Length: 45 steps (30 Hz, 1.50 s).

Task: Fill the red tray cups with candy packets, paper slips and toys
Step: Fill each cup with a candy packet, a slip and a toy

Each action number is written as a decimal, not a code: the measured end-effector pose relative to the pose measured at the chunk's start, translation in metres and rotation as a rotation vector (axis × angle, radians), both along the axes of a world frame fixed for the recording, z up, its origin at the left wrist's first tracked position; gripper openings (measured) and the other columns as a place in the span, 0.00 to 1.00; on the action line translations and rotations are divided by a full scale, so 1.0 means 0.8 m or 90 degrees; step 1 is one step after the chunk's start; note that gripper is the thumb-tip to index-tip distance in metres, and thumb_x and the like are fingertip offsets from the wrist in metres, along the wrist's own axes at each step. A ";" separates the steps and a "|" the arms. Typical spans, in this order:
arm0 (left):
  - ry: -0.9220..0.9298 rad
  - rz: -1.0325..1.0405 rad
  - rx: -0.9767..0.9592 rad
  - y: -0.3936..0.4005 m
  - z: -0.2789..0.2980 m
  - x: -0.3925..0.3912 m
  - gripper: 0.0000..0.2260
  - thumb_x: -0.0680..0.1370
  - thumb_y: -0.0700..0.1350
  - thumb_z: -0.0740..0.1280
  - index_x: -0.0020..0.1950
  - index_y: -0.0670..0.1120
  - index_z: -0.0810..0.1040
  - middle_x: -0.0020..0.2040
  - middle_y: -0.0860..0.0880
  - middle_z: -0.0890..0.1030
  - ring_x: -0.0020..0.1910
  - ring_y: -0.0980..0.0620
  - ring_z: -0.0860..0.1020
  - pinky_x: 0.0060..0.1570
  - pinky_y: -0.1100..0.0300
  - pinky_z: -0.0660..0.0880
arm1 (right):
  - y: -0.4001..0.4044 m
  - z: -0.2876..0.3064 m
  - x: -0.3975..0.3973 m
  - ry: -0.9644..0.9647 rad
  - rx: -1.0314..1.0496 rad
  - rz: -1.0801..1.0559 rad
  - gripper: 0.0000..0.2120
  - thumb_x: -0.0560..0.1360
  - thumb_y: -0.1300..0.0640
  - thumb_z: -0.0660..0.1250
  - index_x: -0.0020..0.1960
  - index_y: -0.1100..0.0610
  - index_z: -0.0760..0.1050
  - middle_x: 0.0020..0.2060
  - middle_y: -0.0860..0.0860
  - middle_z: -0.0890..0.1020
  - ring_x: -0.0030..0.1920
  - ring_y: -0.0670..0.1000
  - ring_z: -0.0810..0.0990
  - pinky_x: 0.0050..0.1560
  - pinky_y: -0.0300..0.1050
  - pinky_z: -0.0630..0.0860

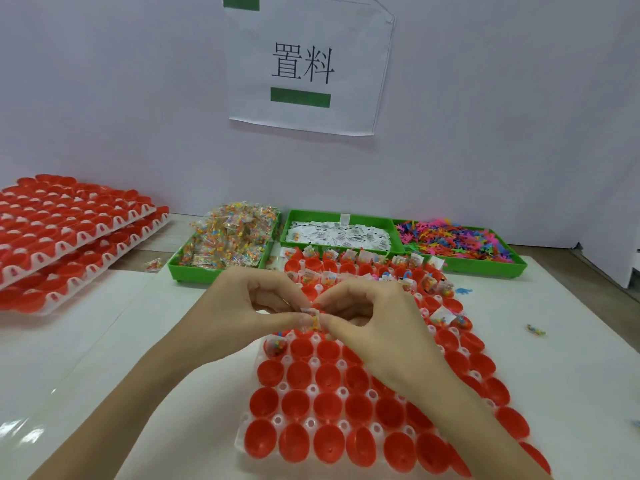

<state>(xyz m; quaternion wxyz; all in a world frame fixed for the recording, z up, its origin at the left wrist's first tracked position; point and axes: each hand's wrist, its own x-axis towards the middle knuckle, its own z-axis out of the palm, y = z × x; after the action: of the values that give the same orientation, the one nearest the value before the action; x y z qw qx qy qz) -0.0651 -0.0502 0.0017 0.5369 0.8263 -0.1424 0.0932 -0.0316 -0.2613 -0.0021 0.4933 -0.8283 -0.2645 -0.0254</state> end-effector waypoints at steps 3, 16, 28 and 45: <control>-0.023 -0.016 0.050 0.004 -0.001 0.001 0.07 0.70 0.45 0.81 0.45 0.50 0.88 0.42 0.50 0.87 0.42 0.52 0.85 0.45 0.64 0.80 | -0.001 -0.004 -0.003 0.036 -0.009 0.016 0.08 0.75 0.61 0.75 0.48 0.49 0.86 0.39 0.44 0.87 0.41 0.43 0.86 0.46 0.39 0.83; -0.008 0.002 0.237 0.010 -0.012 0.005 0.06 0.67 0.56 0.80 0.42 0.59 0.86 0.44 0.62 0.85 0.53 0.54 0.78 0.54 0.56 0.73 | 0.007 -0.017 -0.009 -0.001 -0.090 0.037 0.06 0.76 0.58 0.76 0.52 0.51 0.86 0.39 0.44 0.86 0.43 0.39 0.83 0.43 0.29 0.75; -0.023 0.020 0.319 0.010 -0.011 0.002 0.08 0.69 0.49 0.82 0.42 0.61 0.86 0.52 0.67 0.78 0.55 0.57 0.75 0.51 0.65 0.72 | 0.016 -0.030 -0.008 -0.089 -0.165 0.050 0.07 0.76 0.61 0.74 0.49 0.51 0.80 0.41 0.42 0.83 0.44 0.41 0.81 0.44 0.31 0.75; -0.041 0.021 0.335 0.005 -0.009 -0.001 0.13 0.70 0.43 0.80 0.41 0.63 0.86 0.52 0.66 0.77 0.54 0.58 0.75 0.50 0.68 0.71 | 0.003 -0.026 -0.015 -0.136 -0.222 0.051 0.12 0.80 0.42 0.66 0.53 0.45 0.85 0.45 0.42 0.75 0.50 0.42 0.74 0.54 0.41 0.74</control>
<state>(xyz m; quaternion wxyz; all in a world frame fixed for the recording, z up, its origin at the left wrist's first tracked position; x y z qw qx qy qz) -0.0662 -0.0459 -0.0058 0.2970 0.9364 -0.1654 0.0875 -0.0436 -0.2586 -0.0231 0.3121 -0.8827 -0.3482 -0.0475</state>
